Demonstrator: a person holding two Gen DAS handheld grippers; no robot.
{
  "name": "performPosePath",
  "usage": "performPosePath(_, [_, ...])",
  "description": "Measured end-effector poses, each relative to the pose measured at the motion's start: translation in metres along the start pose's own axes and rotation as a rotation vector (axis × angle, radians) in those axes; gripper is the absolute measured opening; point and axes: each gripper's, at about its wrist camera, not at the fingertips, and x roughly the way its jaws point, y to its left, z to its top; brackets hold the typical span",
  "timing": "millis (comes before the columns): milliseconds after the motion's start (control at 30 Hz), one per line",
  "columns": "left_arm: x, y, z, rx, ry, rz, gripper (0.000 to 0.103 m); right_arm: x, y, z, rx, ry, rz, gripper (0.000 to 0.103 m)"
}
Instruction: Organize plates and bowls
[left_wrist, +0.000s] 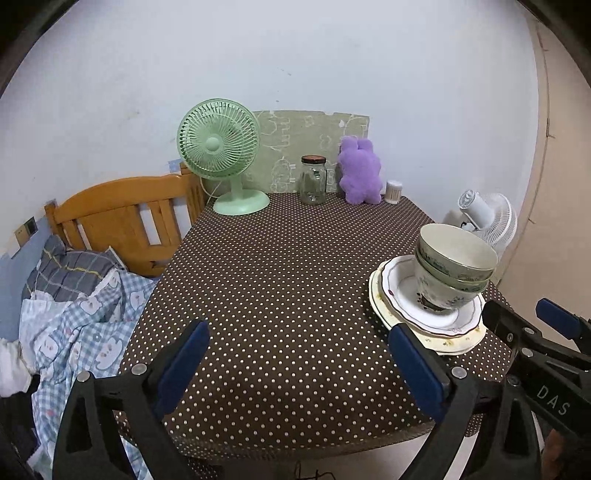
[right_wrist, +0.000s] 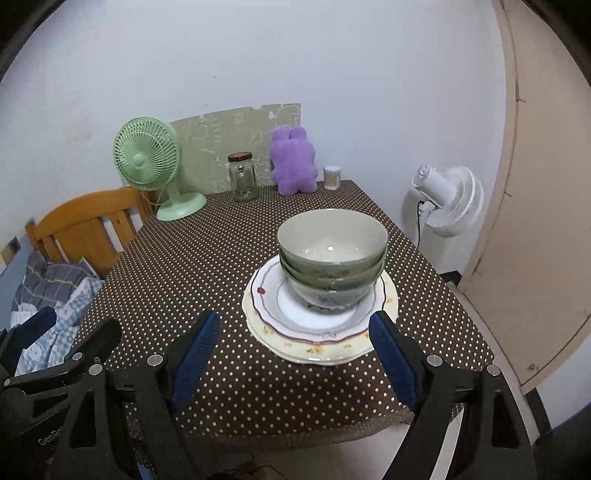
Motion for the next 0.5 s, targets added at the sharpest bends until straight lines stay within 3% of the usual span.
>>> performPosePath(500, [-0.007, -0.0075, -0.0079, -0.022, -0.019, 0.032, 0.103, -0.003, -0.0101, -0.0082, 0.006, 0.006, 0.032, 0.085])
